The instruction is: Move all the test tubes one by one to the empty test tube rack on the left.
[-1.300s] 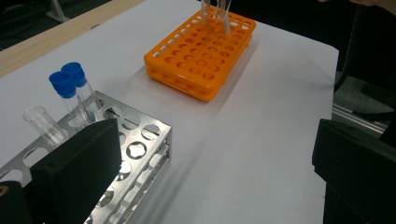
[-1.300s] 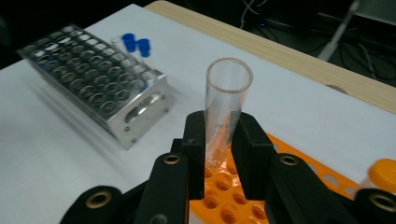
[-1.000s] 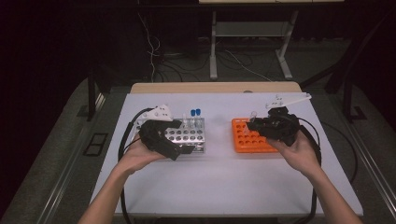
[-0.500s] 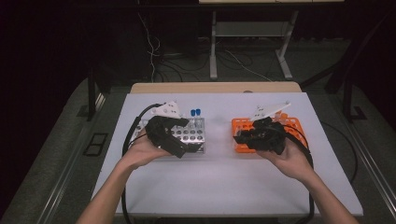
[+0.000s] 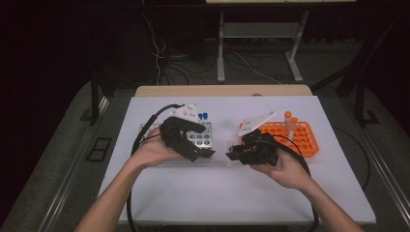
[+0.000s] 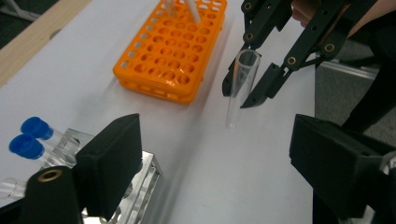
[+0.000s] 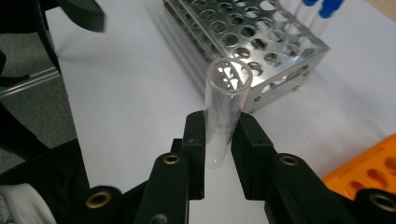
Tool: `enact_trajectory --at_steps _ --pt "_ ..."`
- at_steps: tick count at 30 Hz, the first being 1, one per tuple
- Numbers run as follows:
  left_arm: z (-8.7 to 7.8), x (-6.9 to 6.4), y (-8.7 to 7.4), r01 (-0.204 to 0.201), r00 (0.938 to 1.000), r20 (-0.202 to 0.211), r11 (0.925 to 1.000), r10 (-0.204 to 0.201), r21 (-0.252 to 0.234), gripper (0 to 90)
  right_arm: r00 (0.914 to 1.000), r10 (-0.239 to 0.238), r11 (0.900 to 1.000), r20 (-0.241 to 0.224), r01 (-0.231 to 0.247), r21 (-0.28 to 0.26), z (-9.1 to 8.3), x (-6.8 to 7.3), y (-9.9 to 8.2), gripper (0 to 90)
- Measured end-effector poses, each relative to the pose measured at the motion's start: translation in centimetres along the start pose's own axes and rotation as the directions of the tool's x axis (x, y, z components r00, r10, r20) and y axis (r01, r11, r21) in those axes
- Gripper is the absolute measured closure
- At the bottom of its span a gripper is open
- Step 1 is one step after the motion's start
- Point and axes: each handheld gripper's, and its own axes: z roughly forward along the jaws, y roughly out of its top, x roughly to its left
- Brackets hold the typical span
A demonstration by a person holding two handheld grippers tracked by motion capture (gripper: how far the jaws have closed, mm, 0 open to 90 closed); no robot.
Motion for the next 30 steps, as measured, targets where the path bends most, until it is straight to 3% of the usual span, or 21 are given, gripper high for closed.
enact_trajectory --at_steps 7,13,22,26,30 --pt "0.9 0.1 0.5 -0.035 0.9984 0.046 0.9987 0.033 0.037 28.6 0.9988 -0.033 0.9992 -0.036 0.033 0.02 1.3 0.8 0.6 74.9" --pt "1.5 -0.2 0.5 -0.072 0.9946 0.079 0.9952 0.067 0.067 43.7 0.9974 -0.047 0.9985 -0.055 0.048 0.025 2.3 1.3 1.0 74.9" --pt "2.2 -0.6 0.4 -0.131 0.985 0.126 0.9857 0.118 0.106 62.7 0.996 -0.05 0.9983 -0.075 0.052 0.025 3.1 1.8 1.2 74.9" --pt "2.2 -0.7 0.4 -0.138 0.9834 0.135 0.9841 0.122 0.112 72.7 0.9953 -0.053 0.9982 -0.081 0.055 0.023 3.2 1.9 1.3 74.9" --pt "2.2 -0.6 0.4 -0.14 0.9816 0.146 0.9836 0.123 0.114 74.3 0.995 -0.06 0.998 -0.081 0.061 0.017 3.4 2.1 1.3 74.5"
